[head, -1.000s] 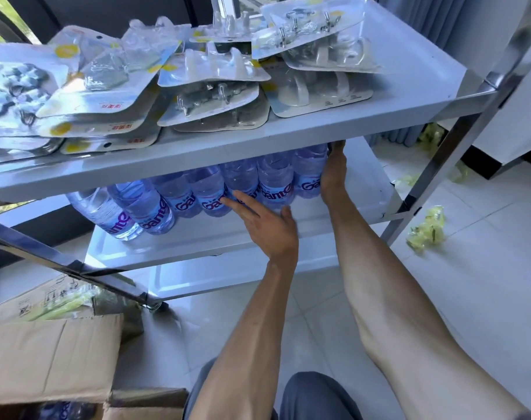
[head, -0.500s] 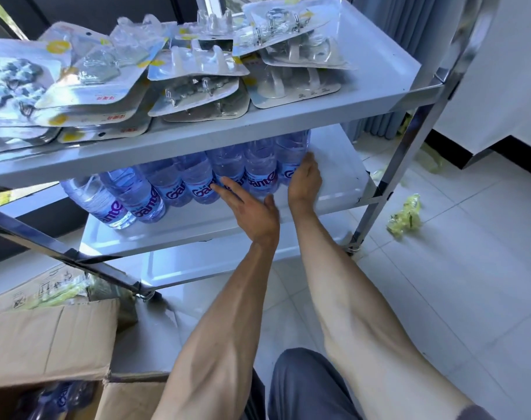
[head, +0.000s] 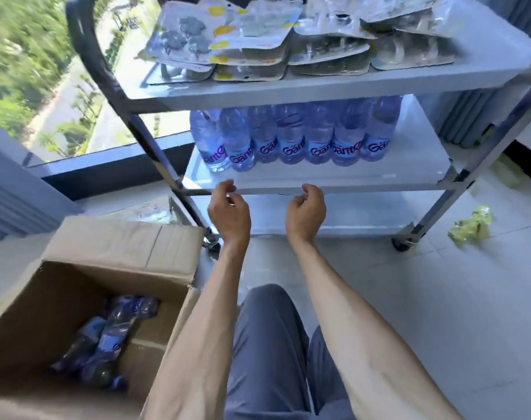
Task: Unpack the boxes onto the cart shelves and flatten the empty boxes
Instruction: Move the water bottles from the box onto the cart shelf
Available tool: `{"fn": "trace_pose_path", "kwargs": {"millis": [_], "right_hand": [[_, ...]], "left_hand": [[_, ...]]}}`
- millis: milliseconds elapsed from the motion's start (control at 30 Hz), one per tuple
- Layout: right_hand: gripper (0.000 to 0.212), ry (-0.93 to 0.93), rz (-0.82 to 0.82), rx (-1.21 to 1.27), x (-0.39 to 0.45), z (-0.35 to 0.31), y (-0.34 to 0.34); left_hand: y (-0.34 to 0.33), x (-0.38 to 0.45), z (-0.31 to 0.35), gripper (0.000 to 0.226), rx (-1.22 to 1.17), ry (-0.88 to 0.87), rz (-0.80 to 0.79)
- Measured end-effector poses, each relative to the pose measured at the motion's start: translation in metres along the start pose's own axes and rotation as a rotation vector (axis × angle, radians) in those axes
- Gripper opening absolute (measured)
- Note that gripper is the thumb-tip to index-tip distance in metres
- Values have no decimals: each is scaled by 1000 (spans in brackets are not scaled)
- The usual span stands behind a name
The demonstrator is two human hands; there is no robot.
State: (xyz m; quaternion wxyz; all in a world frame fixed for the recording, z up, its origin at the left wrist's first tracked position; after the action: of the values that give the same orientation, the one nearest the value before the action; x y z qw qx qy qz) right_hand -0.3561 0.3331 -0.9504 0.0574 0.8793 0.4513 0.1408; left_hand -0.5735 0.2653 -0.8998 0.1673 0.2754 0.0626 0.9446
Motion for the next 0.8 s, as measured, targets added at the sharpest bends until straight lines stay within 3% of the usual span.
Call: {"fn": "trace_pose_path", "kwargs": {"millis": [133, 267, 400, 467, 567, 667, 800], "right_hand": [[16, 99, -239, 14, -94, -43, -55], [19, 223, -618, -29, -212, -78, -115], [24, 283, -1096, -305, -332, -50, -151], [28, 345, -1238, -537, -371, -18, -145], [28, 549, -1163, -694, -381, -6, -138], [25, 519, -1057, -706, -362, -9, -141], [21, 525, -1025, -704, -359, -15, -140]], "left_hand": [[101, 37, -76, 25, 174, 161, 185], [180, 34, -161, 26, 373, 362, 212], [234, 17, -222, 26, 528, 503, 134], [261, 5, -250, 29, 591, 620, 164], [276, -21, -288, 28, 667, 804, 33], [276, -68, -314, 36, 782, 947, -332], [287, -106, -321, 39, 885, 973, -616]]}}
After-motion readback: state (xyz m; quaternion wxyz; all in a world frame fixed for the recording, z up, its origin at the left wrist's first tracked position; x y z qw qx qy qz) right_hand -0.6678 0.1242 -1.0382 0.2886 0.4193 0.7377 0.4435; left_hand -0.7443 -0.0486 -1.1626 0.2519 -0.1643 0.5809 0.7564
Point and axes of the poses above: each hand's wrist, its own x-axis towards the middle knuckle, its own y-axis out of the back of the hand, z = x × y, the point moved 9 cm from there along x, towards the middle knuckle, and after that the axes turned 12 degrees about z, right-handed, at the moved point
